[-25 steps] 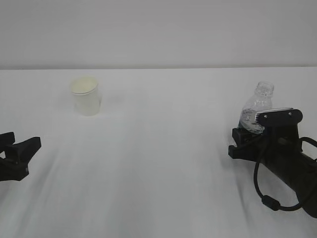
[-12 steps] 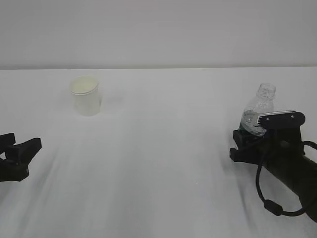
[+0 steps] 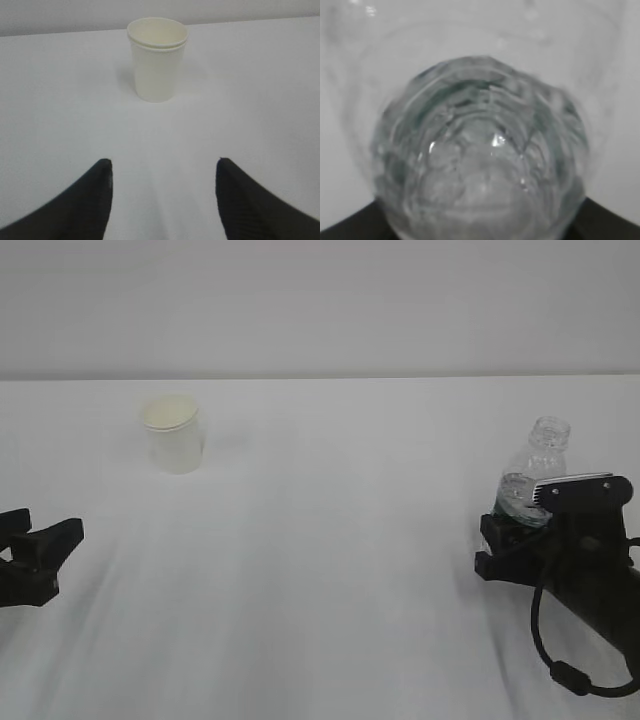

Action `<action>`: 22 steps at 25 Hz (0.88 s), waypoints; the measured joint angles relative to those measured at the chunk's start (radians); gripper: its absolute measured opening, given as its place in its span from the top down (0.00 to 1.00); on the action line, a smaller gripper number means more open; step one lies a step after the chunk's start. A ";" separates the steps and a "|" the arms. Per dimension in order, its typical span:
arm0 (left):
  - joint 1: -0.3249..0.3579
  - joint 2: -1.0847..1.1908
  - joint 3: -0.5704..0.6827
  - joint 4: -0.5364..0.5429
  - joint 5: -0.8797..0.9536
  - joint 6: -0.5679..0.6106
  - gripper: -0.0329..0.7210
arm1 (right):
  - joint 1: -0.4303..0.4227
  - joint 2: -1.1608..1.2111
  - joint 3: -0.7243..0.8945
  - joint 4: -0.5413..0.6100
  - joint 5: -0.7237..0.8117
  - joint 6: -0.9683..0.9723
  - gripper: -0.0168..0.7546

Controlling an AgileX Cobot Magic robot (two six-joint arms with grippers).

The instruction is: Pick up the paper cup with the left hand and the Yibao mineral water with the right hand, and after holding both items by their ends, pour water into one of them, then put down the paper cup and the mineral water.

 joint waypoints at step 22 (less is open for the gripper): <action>0.000 0.000 0.000 0.000 0.000 0.000 0.34 | 0.000 -0.124 0.041 -0.049 0.002 0.002 0.45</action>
